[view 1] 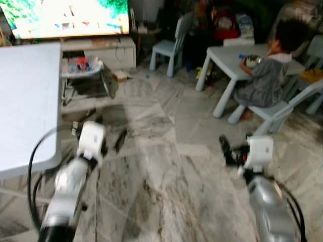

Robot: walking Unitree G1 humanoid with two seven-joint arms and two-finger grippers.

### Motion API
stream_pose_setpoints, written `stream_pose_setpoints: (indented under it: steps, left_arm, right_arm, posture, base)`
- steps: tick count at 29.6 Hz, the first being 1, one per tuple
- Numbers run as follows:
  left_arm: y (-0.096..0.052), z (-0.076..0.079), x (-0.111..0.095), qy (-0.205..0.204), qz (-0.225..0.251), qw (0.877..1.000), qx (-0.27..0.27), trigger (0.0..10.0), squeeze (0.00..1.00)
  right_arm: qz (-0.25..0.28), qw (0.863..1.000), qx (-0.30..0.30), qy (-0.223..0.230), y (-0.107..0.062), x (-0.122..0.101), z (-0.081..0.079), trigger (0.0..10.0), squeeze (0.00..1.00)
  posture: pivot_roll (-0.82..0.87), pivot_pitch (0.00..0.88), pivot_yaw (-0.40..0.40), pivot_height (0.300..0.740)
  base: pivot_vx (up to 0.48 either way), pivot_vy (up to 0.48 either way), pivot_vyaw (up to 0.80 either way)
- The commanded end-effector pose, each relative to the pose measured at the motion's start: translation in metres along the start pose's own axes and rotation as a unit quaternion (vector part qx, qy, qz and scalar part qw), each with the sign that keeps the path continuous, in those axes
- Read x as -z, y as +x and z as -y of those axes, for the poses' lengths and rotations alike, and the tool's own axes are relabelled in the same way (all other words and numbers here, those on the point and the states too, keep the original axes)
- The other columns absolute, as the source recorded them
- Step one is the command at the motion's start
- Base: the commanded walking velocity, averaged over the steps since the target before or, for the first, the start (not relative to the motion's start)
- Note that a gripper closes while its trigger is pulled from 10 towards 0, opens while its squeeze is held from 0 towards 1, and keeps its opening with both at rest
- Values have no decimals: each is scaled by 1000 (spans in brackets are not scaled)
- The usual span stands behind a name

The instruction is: Hang keys on a hook

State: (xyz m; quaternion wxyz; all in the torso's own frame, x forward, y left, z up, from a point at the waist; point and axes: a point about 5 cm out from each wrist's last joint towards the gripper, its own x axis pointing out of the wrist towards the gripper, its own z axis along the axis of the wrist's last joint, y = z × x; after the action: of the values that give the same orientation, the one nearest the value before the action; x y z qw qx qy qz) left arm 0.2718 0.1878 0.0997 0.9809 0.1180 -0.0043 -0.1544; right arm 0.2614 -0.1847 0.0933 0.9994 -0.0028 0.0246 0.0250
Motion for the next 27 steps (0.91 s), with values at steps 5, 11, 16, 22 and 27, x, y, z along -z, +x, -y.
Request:
stream_pose_setpoints:
  steps: [5,11,16,22,27]
  left_arm:
    - [-15,10,-11,-10,8,999,-40,10000,0]
    - [-25,18,-19,-24,8,998,-50,10000,0]
    - [-22,23,-16,-11,-16,1000,-5,10000,0]
    - [-8,27,-20,-14,-16,1000,4,10000,0]
    - [0,36,-25,-20,-13,1000,17,10000,0]
  right_arm:
    - [21,999,43,16,-15,-18,-12,10000,0]
    - [17,997,72,19,-30,-21,-15,10000,0]
    - [-14,997,82,-8,-48,-19,1,10000,0]
    - [-17,992,121,-8,-59,-19,18,10000,0]
    - [-13,992,126,-11,-56,-22,14,10000,0]
  posture:
    - [86,0,-84,740]
    - [92,15,-98,740]
    - [69,23,-97,740]
    - [30,12,-72,740]
    - [27,0,-59,740]
  base:
    - [0,0,0]
    - [0,0,0]
    - [0,0,0]
    - [0,0,0]
    - [0,0,0]
